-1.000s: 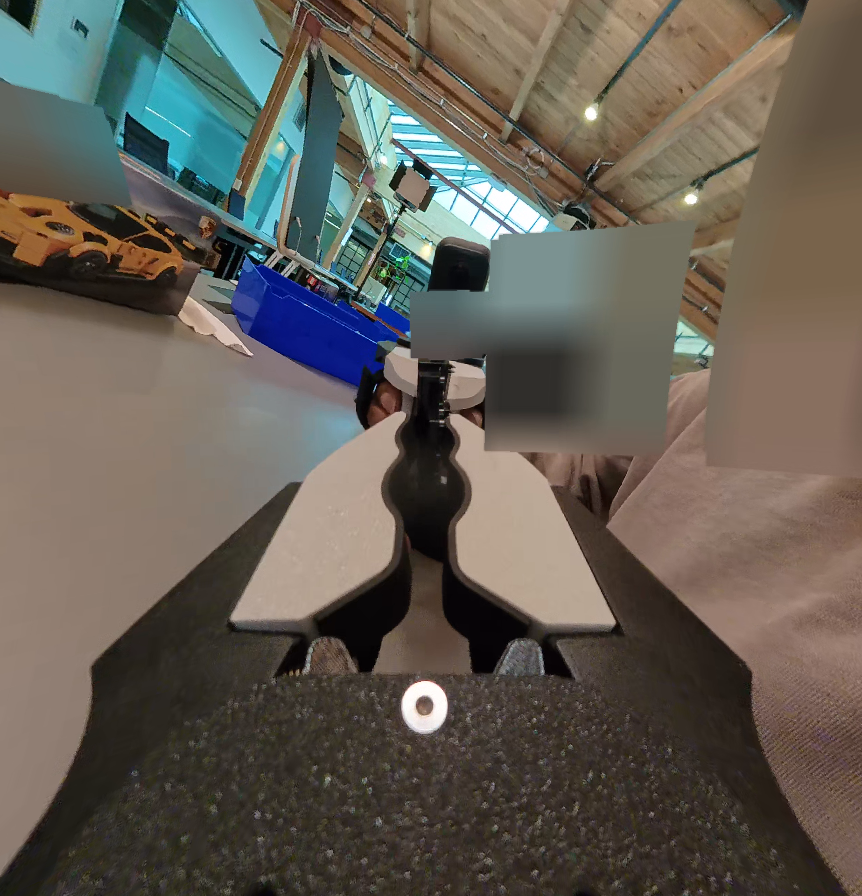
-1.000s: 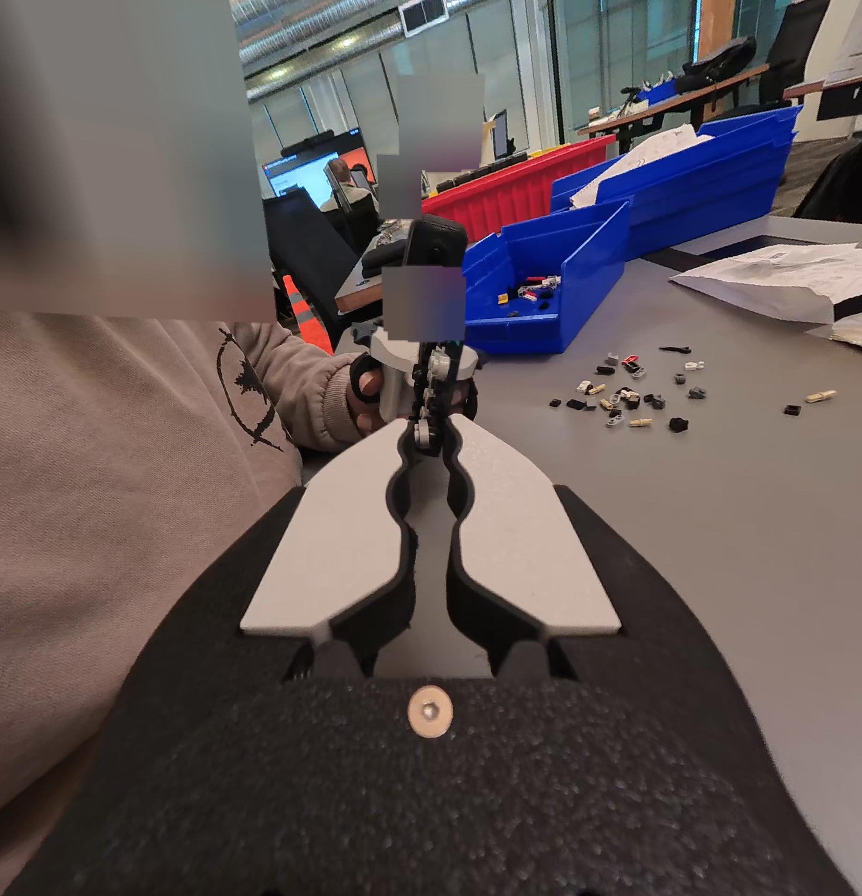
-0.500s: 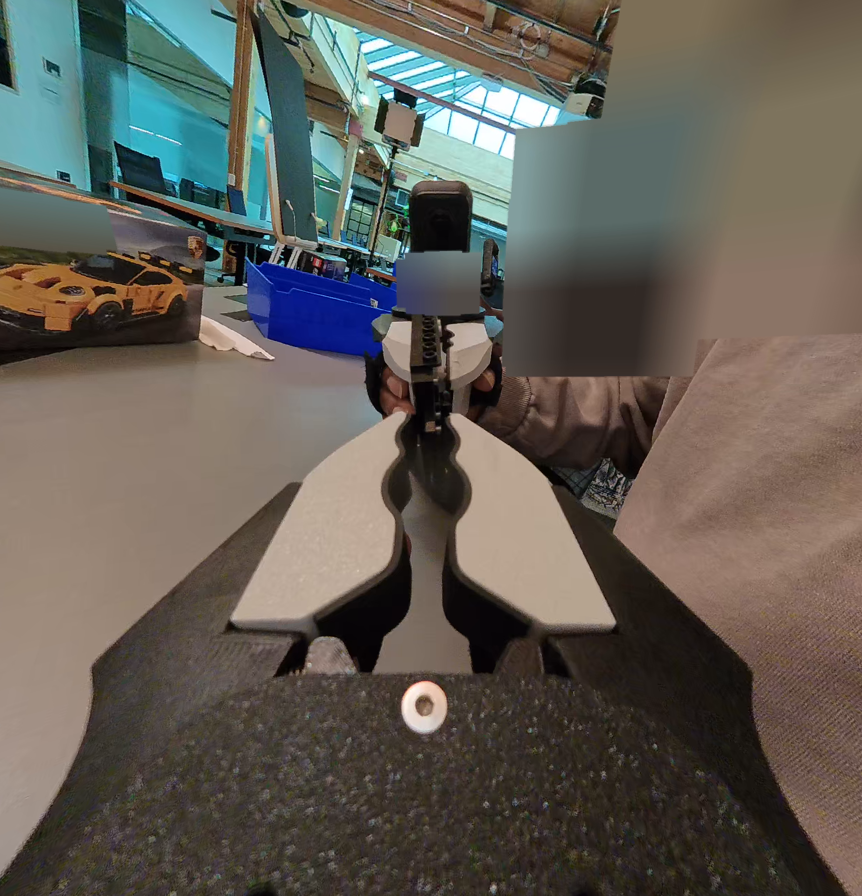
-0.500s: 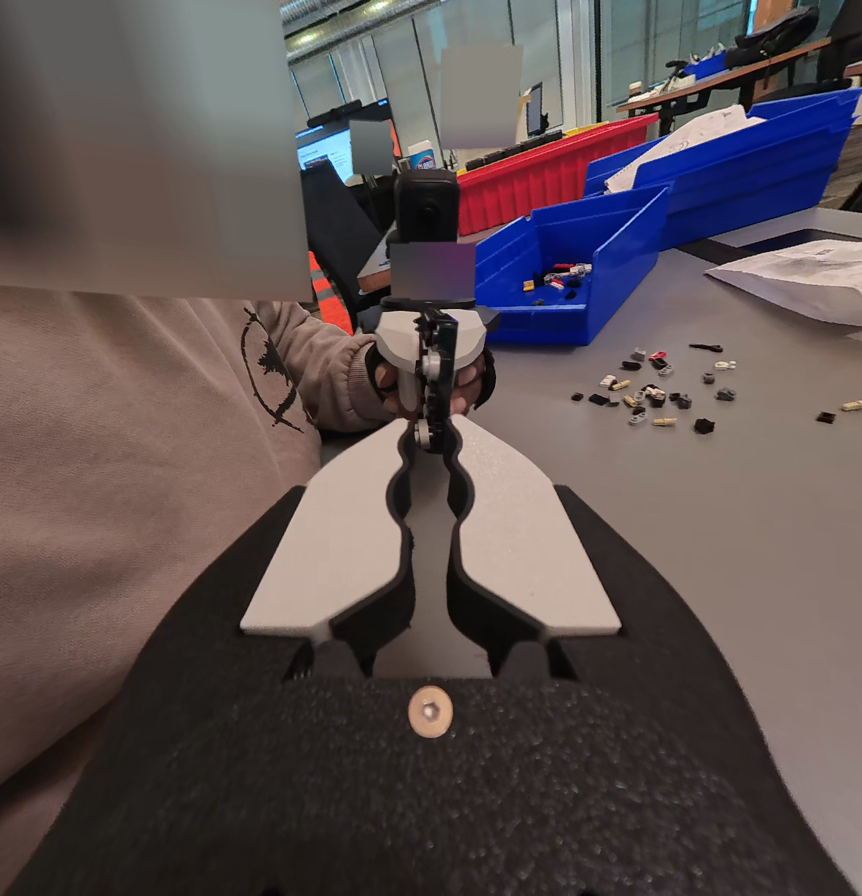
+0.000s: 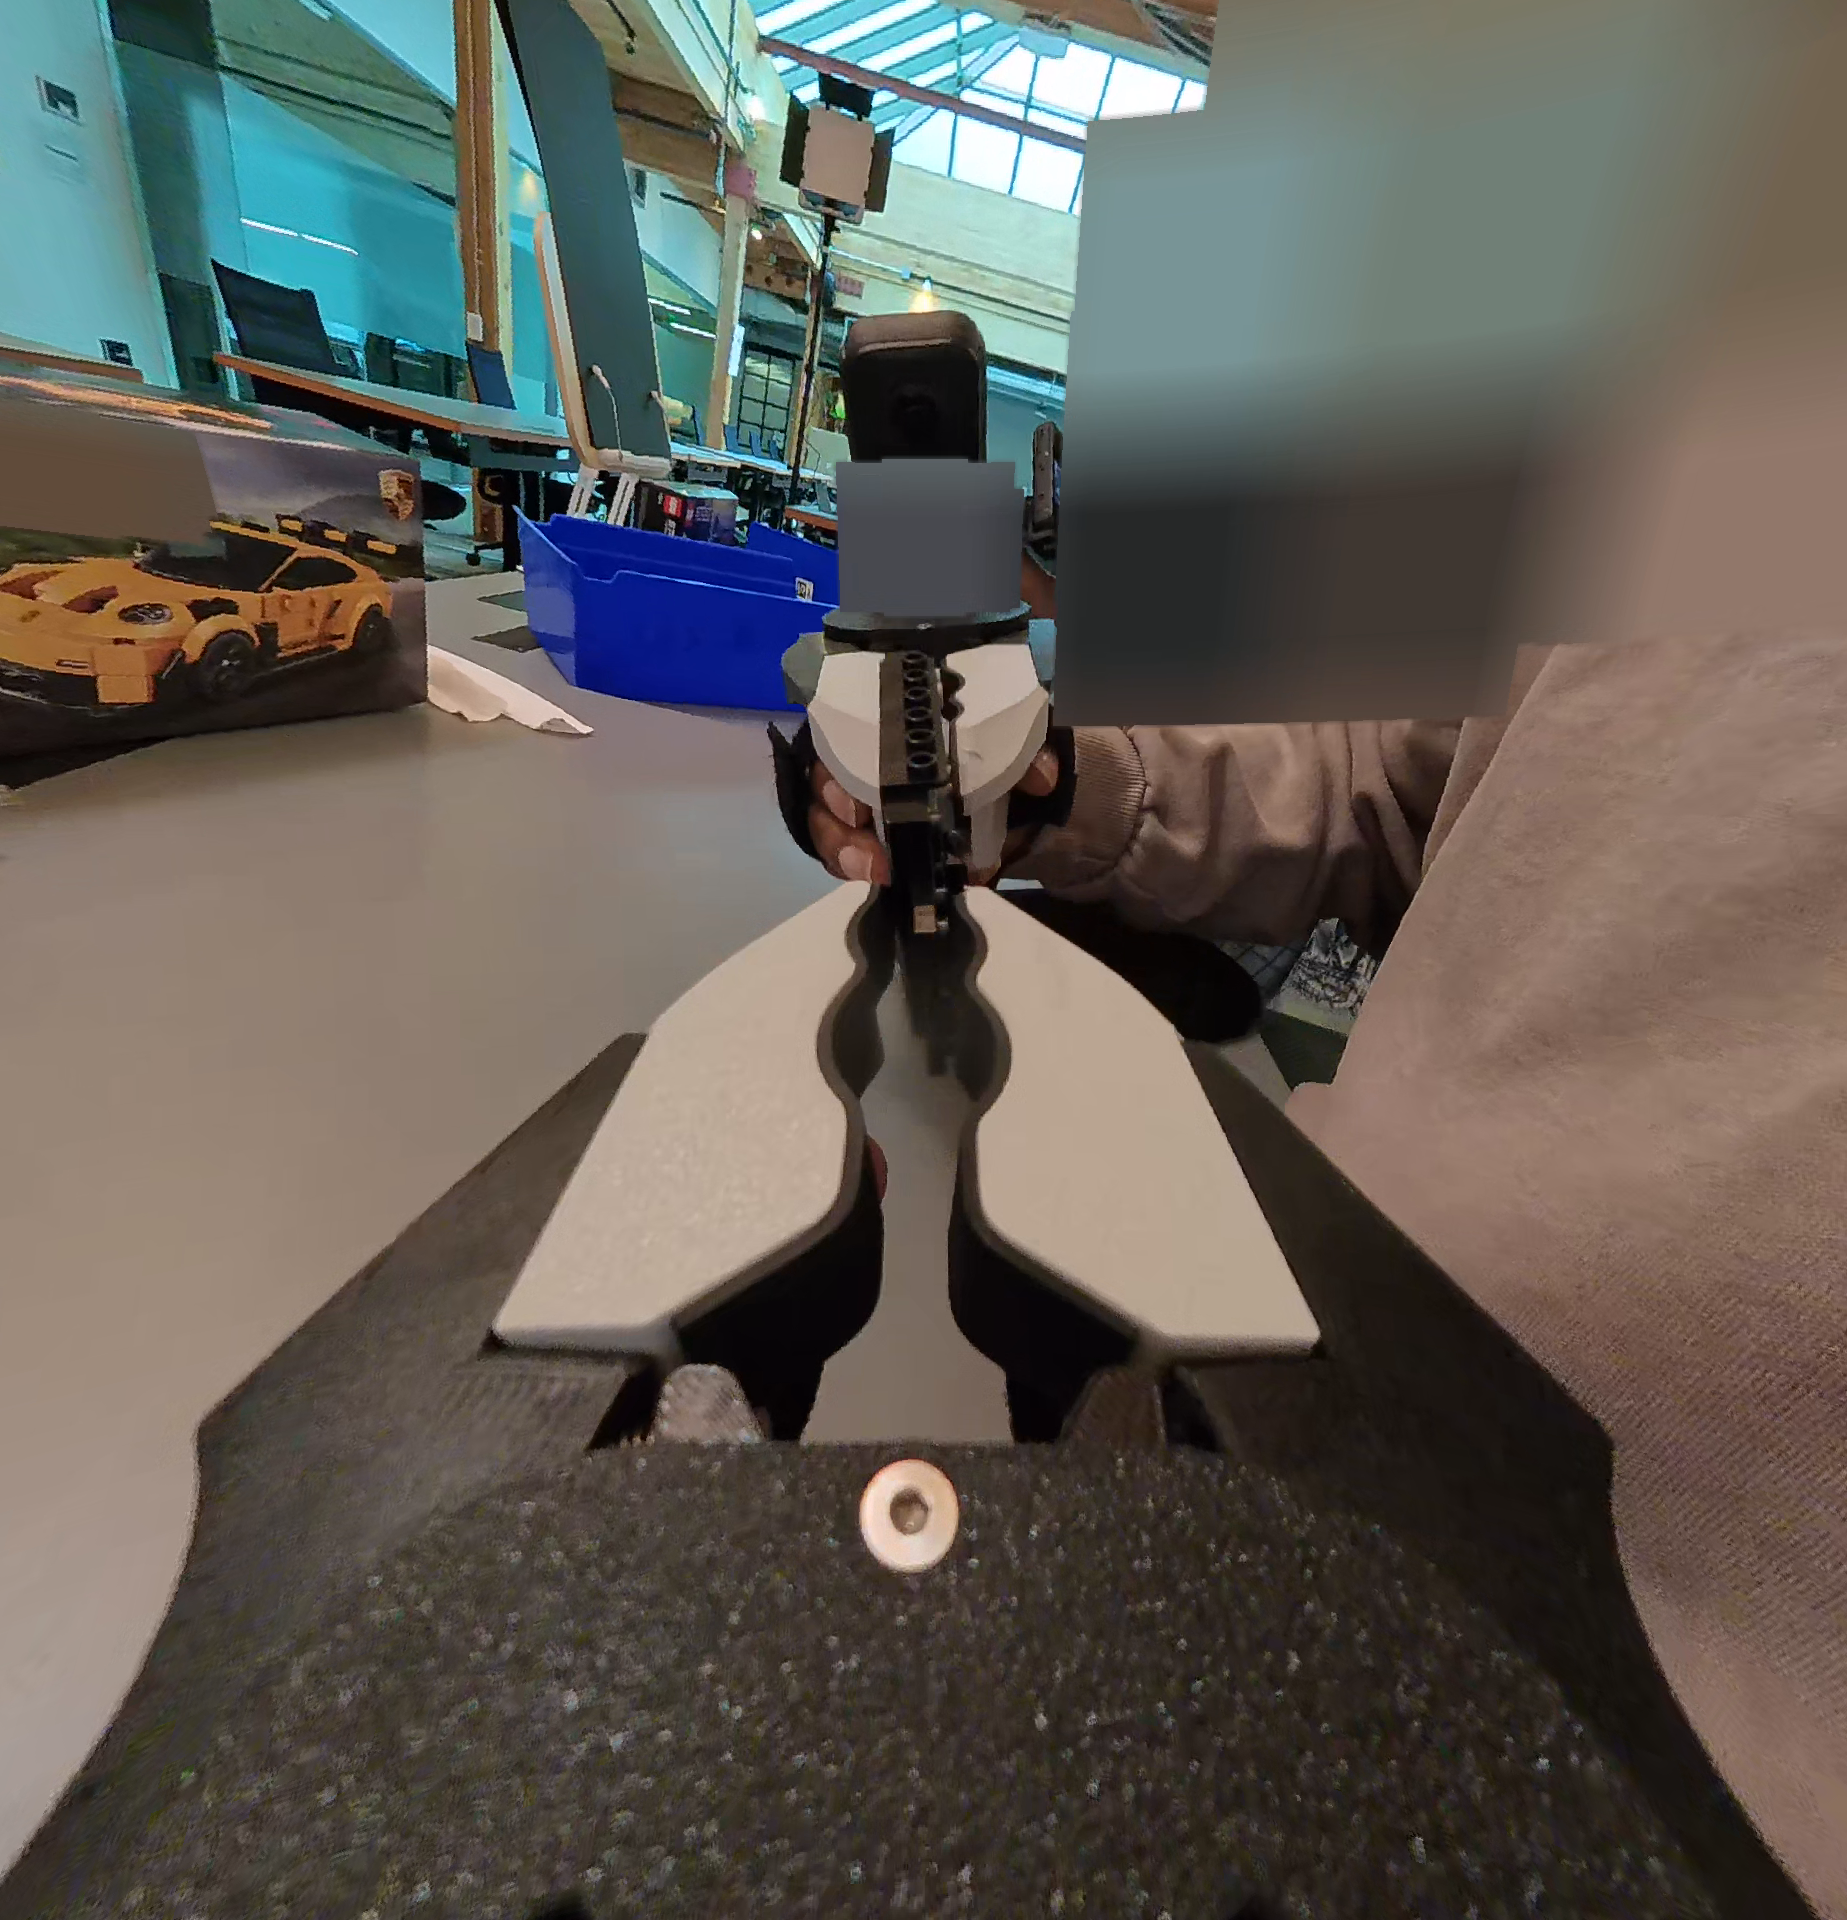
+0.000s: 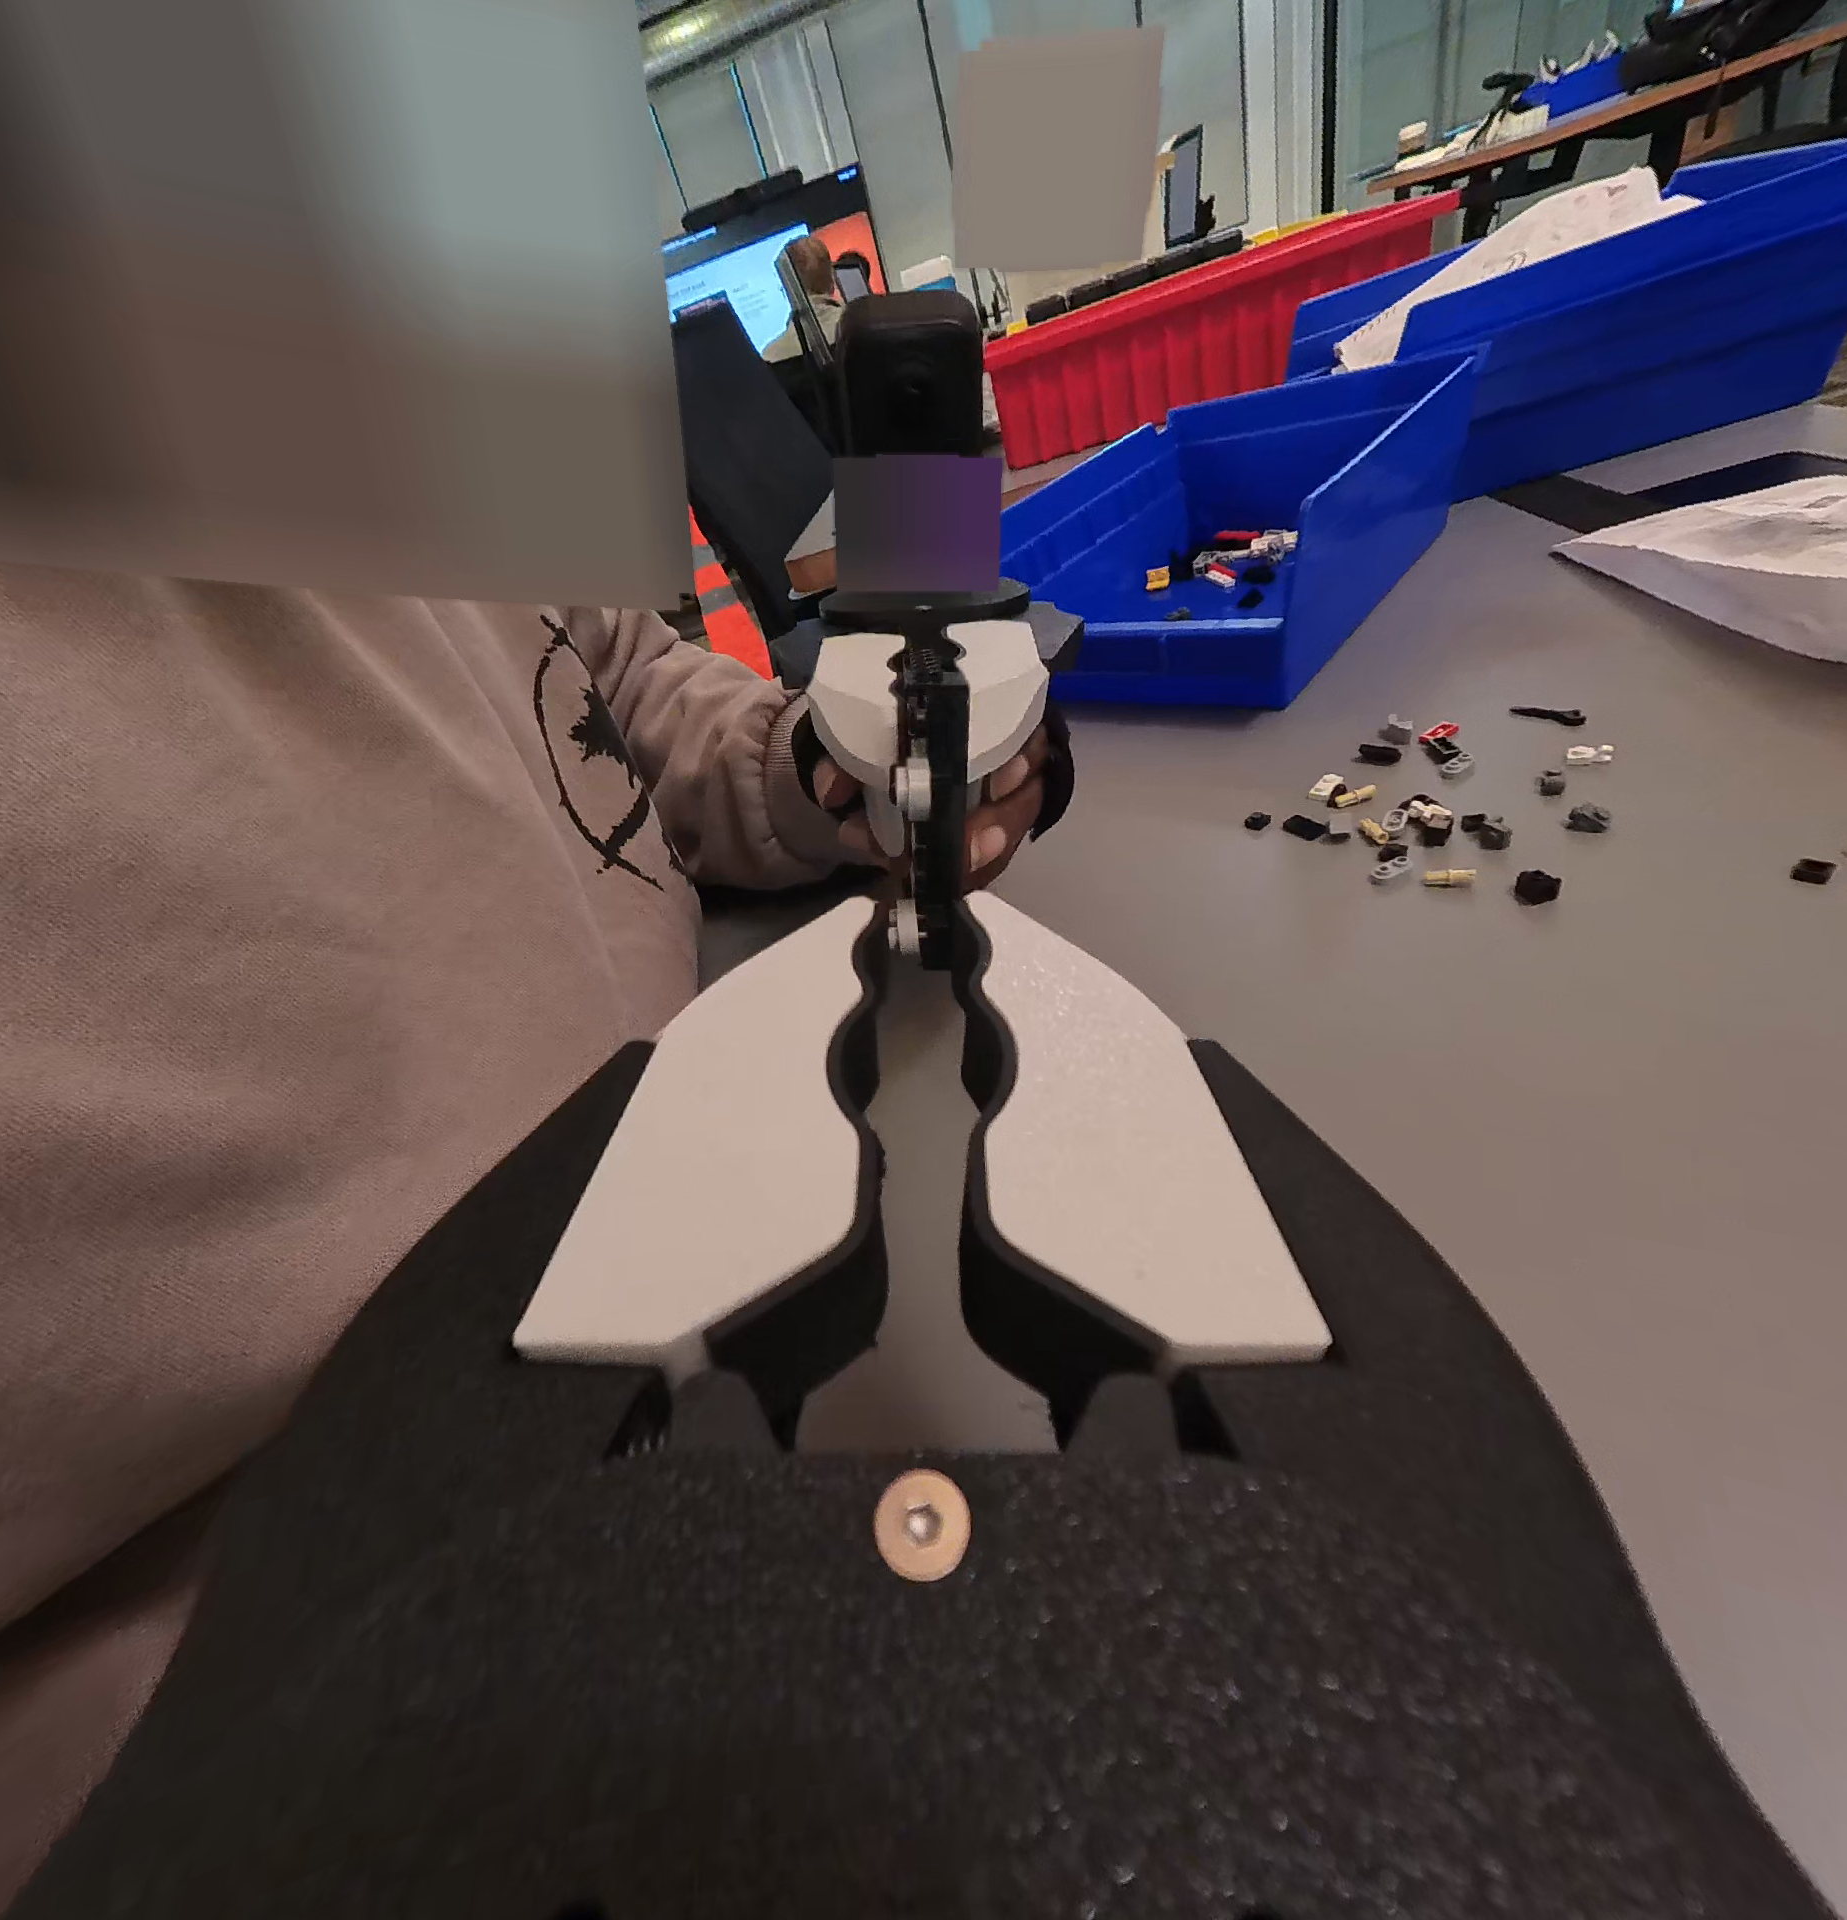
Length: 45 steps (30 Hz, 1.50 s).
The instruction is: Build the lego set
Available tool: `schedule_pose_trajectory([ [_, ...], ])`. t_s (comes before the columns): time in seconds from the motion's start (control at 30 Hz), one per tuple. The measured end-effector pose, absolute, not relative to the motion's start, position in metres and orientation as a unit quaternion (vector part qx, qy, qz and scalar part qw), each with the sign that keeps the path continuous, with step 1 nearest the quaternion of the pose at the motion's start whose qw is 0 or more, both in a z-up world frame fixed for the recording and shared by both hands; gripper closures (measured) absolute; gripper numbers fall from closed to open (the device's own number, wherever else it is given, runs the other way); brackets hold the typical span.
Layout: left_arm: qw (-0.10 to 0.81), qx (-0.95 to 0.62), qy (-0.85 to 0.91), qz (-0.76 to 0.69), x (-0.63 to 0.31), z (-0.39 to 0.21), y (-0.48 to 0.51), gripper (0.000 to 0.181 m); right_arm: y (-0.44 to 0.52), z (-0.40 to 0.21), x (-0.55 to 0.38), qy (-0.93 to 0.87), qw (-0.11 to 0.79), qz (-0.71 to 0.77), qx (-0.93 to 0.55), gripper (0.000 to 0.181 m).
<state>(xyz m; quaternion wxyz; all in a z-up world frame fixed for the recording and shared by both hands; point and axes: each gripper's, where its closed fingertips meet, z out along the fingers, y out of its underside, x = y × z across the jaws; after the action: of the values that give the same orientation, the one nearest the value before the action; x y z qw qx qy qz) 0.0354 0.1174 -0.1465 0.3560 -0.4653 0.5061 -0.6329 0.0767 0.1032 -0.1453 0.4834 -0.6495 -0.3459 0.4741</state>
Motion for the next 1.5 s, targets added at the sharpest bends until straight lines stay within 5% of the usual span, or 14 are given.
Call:
schedule_pose_trajectory([
  [1.07,0.229,-0.56,0.438,-0.665,0.039,-0.175,0.142,0.171,0.126,-0.173,0.078,-0.263,0.491,0.428,-0.712,0.169],
  [1.3,0.148,-0.577,0.407,-0.692,0.039,-0.181,0.138,0.171,0.122,-0.175,0.101,-0.431,0.55,0.133,-0.704,0.141],
  [1.5,0.04,-0.585,0.364,-0.723,0.036,-0.18,0.126,0.171,0.11,-0.174,0.08,-0.498,0.557,0.083,-0.66,0.14],
])
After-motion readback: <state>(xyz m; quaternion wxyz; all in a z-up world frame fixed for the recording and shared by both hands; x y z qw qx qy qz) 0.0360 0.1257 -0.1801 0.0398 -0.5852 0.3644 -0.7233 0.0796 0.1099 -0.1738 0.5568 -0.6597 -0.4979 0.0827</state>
